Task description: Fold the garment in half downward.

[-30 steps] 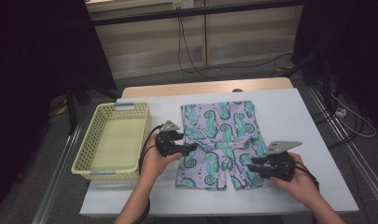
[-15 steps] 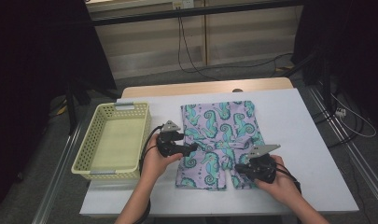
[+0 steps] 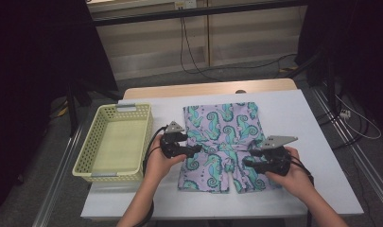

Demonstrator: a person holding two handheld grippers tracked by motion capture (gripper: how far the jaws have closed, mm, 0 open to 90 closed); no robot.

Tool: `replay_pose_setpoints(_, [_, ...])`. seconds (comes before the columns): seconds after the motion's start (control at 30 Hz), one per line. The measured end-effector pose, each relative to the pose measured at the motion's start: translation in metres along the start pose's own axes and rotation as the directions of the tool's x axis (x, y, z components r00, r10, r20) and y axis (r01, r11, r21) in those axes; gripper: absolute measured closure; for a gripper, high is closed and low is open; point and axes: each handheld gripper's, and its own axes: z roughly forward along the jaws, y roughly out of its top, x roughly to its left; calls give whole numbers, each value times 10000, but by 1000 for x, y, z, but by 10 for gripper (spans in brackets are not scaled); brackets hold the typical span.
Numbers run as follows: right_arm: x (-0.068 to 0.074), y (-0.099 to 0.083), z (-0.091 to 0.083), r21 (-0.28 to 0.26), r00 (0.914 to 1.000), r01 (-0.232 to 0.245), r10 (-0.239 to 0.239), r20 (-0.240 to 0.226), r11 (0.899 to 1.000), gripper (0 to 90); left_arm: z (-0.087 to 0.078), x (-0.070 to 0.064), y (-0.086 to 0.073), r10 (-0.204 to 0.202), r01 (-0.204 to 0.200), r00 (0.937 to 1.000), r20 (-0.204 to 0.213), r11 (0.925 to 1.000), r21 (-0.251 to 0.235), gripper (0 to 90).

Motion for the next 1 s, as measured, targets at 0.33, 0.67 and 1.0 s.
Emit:
replay_pose_setpoints(0.33, [-46,8,11,-580,9902,-811,871,1091,9950,431,6,6,5,62,-62,9999,-148,10000,-40,215])
replay_pose_setpoints(0.67, [-59,12,29,-409,9839,-1148,1193,1334,9926,457,20,7,12,74,-75,9993,-364,10000,-43,284])
replay_pose_setpoints(1.0, [-63,6,44,196,9862,-1056,1022,1306,9942,534,37,7,4,346,-322,9989,-322,9968,726,434])
